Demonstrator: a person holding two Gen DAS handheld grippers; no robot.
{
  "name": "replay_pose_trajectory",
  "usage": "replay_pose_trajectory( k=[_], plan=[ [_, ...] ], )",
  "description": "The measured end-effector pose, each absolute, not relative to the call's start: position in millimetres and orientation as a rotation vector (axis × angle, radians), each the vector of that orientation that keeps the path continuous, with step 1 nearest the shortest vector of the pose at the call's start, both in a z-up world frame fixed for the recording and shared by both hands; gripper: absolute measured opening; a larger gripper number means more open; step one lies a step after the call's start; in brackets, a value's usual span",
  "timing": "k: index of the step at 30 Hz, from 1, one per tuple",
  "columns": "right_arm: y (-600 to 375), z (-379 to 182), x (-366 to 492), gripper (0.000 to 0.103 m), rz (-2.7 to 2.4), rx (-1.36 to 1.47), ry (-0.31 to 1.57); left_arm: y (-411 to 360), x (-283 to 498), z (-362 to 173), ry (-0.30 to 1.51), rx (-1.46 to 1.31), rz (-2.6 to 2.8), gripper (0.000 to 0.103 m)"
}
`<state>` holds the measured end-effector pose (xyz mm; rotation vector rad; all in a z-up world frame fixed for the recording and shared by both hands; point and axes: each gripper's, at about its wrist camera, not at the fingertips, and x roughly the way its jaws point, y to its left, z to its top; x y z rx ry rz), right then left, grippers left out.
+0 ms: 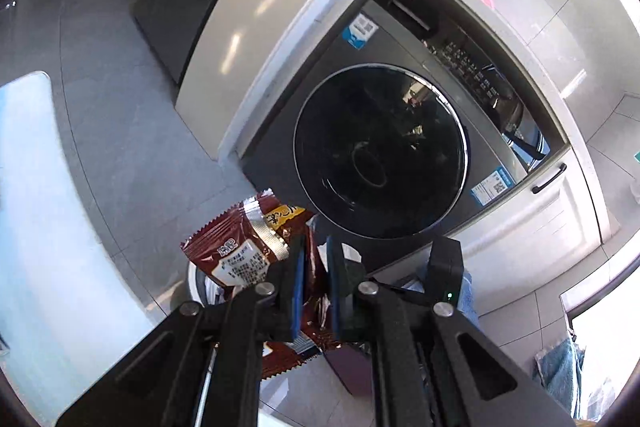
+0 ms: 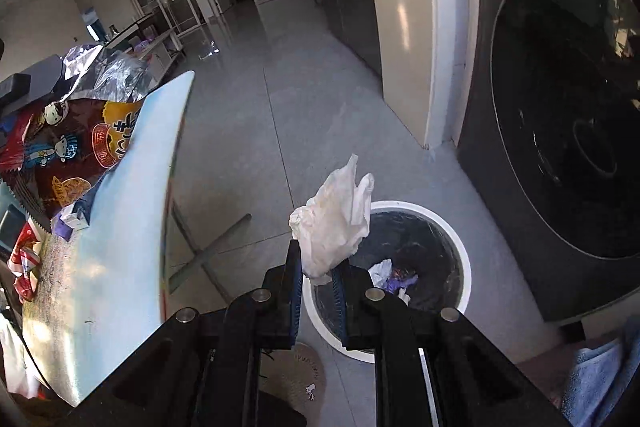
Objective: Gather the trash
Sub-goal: 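Carry the snack bag and tissue over the white trash bin, then open both tools to drop the snack bag and tissue into the bin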
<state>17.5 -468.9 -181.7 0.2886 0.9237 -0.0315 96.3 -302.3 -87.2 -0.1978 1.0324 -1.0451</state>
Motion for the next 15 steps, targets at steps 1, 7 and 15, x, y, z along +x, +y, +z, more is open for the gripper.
replay_pose_trajectory(
  k=[1, 7, 15],
  plan=[
    [-477, -190, 19, 0.013, -0.041, 0.299, 0.941, -317, 101, -98, 1.059, -0.197, -1.051, 0.01],
    [-506, -234, 30, 0.016, -0.08, 0.326, 1.016, -383, 122, -159, 1.203, -0.22, -1.073, 0.011],
    [-530, -258, 27, 0.038, -0.148, 0.355, 1.051, -400, 130, -188, 1.26, -0.26, -1.06, 0.042]
  ],
)
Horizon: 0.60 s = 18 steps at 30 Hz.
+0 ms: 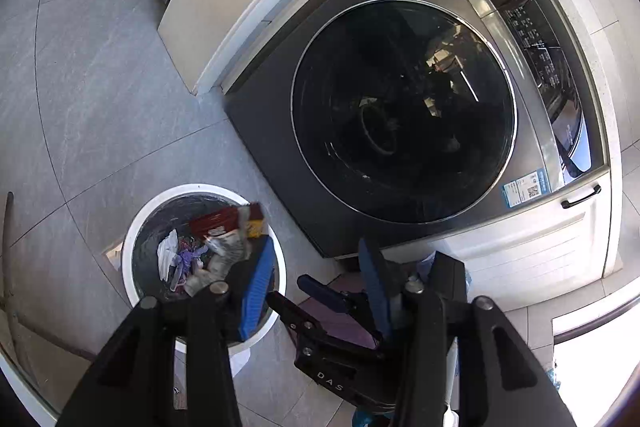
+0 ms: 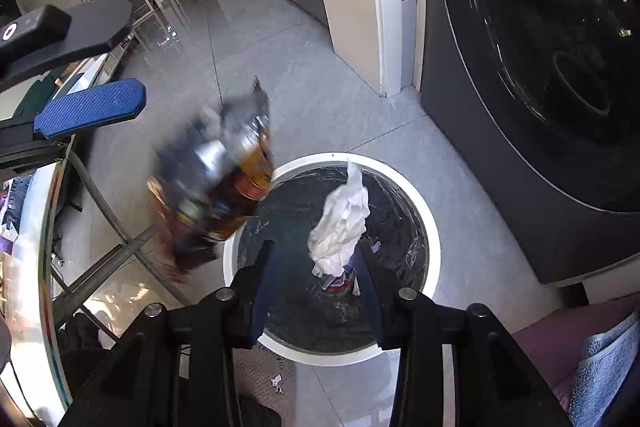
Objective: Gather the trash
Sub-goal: 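Open both tools to drop the snack bag and tissue into the bin, then move both open tools back over the trash on the table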
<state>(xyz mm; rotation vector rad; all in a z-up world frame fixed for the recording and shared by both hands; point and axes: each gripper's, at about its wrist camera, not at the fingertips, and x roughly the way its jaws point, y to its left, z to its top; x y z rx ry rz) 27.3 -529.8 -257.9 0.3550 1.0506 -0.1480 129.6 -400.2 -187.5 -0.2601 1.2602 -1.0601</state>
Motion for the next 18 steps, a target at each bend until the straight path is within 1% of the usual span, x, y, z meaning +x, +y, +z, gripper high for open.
replay_pose_trajectory(
  k=[4, 9, 11, 18],
  plan=[
    [-532, -258, 23, 0.038, -0.162, 0.37, 1.045, -390, 124, -173, 1.222, -0.237, -1.069, 0.043],
    [-527, -234, 14, 0.038, -0.171, 0.369, 0.991, -363, 111, -134, 1.083, -0.154, -1.035, 0.043],
    [-522, -220, 12, 0.039, -0.168, 0.363, 0.956, -347, 105, -119, 1.028, -0.135, -1.005, 0.043],
    [-481, -147, 5, 0.047, -0.126, 0.3, 0.799, -268, 87, -67, 0.843, -0.133, -0.856, 0.043]
  ],
)
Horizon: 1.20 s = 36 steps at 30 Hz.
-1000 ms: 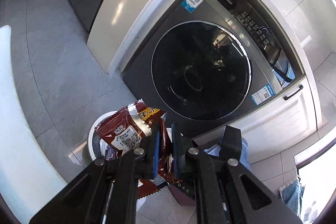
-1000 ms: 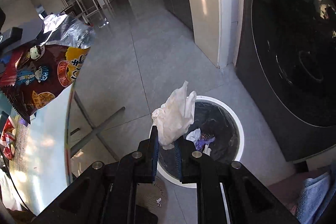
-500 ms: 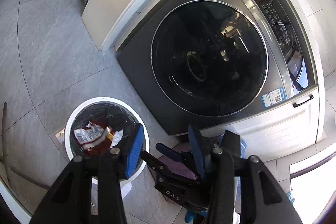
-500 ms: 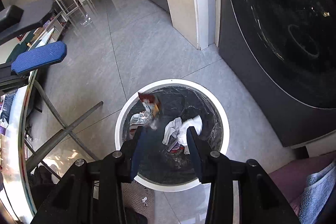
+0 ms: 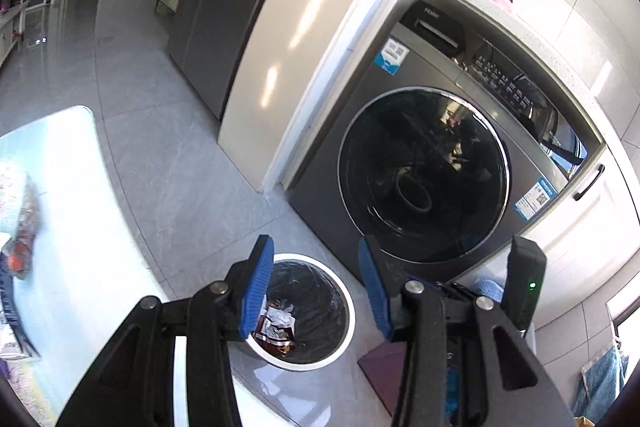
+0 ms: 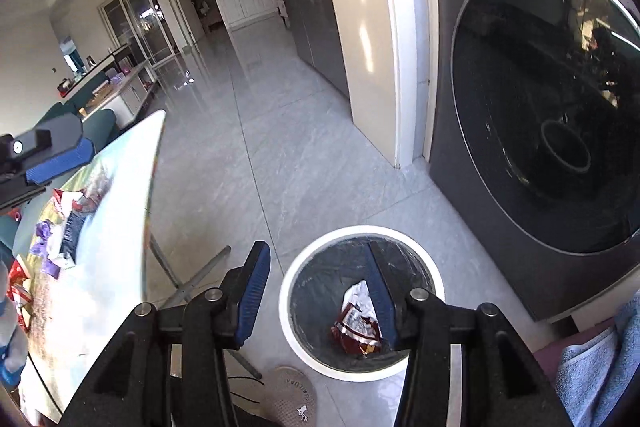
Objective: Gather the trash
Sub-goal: 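Move both open tools back over the trash on the table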
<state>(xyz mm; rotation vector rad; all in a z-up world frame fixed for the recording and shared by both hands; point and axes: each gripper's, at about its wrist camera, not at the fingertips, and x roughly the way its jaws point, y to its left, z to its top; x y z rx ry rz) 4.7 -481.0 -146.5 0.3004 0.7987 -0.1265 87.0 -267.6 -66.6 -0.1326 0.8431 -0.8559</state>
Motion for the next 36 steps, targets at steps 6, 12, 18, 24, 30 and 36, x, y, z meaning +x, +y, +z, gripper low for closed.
replay_pose_trajectory(
  k=[6, 12, 18, 24, 30, 36],
  plan=[
    [-429, -86, -1, 0.051, -0.05, 0.223, 0.662, -178, 76, -23, 0.718, -0.135, -0.739, 0.043],
    [-376, -44, 3, 0.052, 0.048, 0.184, 0.573, -74, 73, 5, 0.638, -0.121, -0.544, 0.043],
    [-333, -34, 29, 0.053, 0.127, 0.161, 0.569, 30, 87, 1, 0.648, -0.149, -0.315, 0.043],
    [-300, -48, 78, 0.053, 0.197, 0.164, 0.621, 94, 109, -19, 0.705, -0.186, -0.137, 0.043],
    [-261, -77, 135, 0.053, 0.289, 0.167, 0.714, 103, 147, -68, 0.866, -0.203, -0.045, 0.043],
    [-236, -117, 194, 0.053, 0.311, 0.208, 0.831, 88, 185, -113, 0.969, -0.187, 0.071, 0.043]
  ],
)
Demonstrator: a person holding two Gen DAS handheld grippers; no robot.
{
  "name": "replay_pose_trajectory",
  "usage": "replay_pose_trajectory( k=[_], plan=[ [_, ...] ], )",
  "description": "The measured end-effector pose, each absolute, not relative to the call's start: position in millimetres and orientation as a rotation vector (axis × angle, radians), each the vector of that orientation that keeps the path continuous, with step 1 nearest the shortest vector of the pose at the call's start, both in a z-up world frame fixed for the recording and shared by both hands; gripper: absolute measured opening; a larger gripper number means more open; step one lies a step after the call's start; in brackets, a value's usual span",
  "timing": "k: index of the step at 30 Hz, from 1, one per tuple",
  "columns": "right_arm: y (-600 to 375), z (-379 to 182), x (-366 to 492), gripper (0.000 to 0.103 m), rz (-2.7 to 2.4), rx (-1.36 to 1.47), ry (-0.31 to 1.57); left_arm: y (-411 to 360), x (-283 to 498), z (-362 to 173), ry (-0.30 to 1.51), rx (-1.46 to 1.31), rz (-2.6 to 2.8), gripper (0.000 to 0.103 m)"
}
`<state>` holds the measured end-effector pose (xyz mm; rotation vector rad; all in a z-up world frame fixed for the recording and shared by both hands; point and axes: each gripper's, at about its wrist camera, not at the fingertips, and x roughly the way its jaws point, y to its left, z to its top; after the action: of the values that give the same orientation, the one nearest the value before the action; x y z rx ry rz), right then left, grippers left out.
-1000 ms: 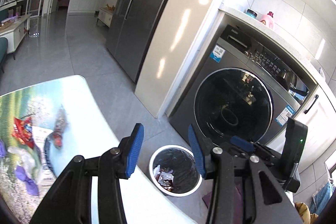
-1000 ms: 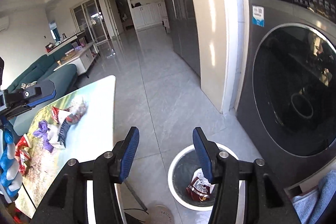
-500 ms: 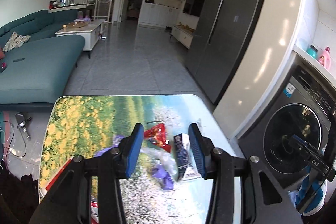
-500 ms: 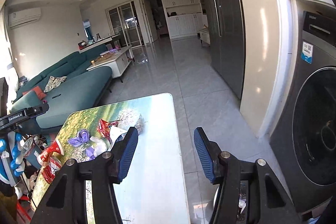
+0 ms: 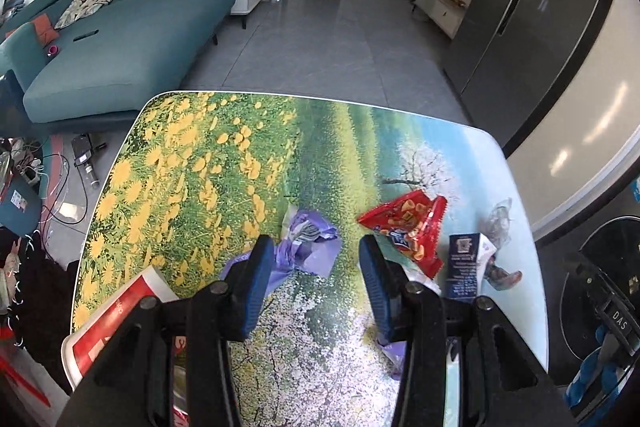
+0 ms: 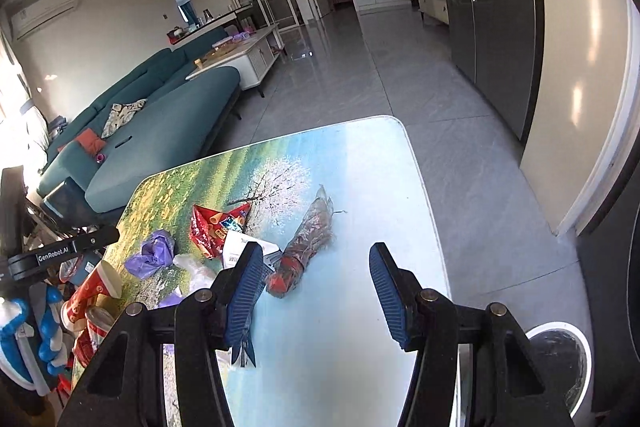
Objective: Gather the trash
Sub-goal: 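Move both open tools back over the trash on the table, then grasp the purple plastic bag with the left tool while the right tool grasps a grey wrapper, then carry the purple bag and grey wrapper over the white trash bin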
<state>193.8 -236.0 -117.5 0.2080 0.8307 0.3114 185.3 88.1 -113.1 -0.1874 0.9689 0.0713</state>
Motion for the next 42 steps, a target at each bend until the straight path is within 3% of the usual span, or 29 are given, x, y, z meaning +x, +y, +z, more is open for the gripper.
replay_pose_trajectory(
  k=[11, 14, 19, 22, 36, 42],
  plan=[
    [-206, -174, 267, 0.052, 0.272, 0.231, 0.962, 99, 232, -169, 1.058, -0.207, 0.229, 0.043],
    [-210, -184, 272, 0.043, 0.269, 0.252, 0.977, 98, 237, -180, 1.085, -0.231, 0.214, 0.041],
    [-213, -185, 270, 0.011, 0.284, 0.251, 0.976, 97, 237, -186, 1.077, -0.269, 0.176, 0.037],
    [-221, -183, 264, 0.006, 0.288, 0.263, 0.963, 97, 235, -184, 1.06, -0.297, 0.147, 0.032],
    [-251, -114, 191, 0.005, 0.338, 0.306, 0.778, 91, 185, -106, 0.876, -0.358, 0.007, 0.028],
    [-290, -82, 143, 0.005, 0.298, 0.321, 0.693, 49, 159, -64, 0.822, -0.354, -0.122, 0.028]
  ],
)
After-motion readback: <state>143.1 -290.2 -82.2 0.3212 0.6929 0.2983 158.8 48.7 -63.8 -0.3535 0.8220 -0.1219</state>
